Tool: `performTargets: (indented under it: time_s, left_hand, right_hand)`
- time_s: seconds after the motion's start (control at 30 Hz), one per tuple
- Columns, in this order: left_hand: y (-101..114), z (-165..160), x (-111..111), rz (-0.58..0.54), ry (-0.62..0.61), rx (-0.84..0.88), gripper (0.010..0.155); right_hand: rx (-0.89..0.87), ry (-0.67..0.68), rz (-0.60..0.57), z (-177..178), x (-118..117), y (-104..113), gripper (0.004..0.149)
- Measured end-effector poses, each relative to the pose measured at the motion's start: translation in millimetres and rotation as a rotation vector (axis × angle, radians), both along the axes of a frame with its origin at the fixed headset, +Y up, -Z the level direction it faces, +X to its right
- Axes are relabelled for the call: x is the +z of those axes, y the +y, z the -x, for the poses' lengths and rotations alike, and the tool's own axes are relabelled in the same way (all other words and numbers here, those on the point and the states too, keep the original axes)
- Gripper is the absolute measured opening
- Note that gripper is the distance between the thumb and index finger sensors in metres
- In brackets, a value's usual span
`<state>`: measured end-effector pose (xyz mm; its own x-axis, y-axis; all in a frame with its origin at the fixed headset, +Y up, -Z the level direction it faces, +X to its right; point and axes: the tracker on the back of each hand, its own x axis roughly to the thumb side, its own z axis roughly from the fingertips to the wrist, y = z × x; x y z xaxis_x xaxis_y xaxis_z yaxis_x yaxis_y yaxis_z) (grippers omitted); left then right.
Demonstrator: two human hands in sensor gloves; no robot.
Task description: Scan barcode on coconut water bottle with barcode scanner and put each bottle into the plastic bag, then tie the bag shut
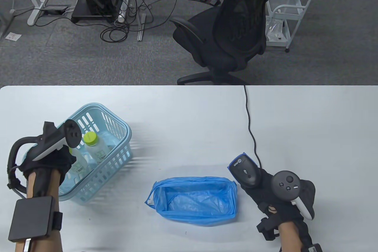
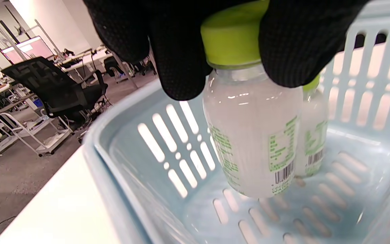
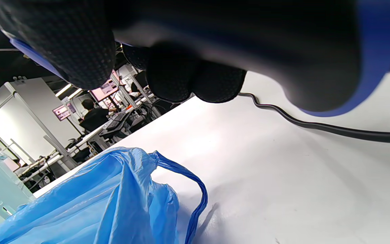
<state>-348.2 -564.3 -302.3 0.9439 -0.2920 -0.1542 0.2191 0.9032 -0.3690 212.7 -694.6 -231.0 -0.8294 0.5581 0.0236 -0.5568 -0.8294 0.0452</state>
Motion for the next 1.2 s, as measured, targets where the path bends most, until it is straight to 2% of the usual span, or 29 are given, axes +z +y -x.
performTargets:
  time_s: [0.3,0.4,0.47,0.67,0.93,1.03,1.2]
  left_hand:
    - [86,-44,39,-0.187,-0.082,0.022,0.073]
    - [102,-66,47,-0.256,-0.134,0.084,0.073]
    - [104,-80,48,-0.278,-0.178,0.133,0.072]
    - [88,-129,43,-0.335,-0.322,0.333,0.072]
    - [52,-209,28,-0.369,-0.462,0.392,0.073]
    - [42,-230,22,-0.355,-0.490,0.413,0.073]
    - [35,-243,17,-0.337,-0.487,0.458,0.072]
  right_hand:
    - [-0.058,0.003,-0.035,0,0,1,0.048]
    - [-0.069,0.022,-0.042,3,0,2,0.048]
    - [-0.078,0.034,-0.053,4,0,2,0.047]
    - [-0.096,0.094,-0.078,9,-1,-1,0.046]
    - [-0.219,0.248,-0.075,14,-4,-4,0.045]
    - [-0.249,0.264,-0.065,13,-4,-5,0.045]
    - [-0.319,0.288,-0.059,10,-6,-7,0.044]
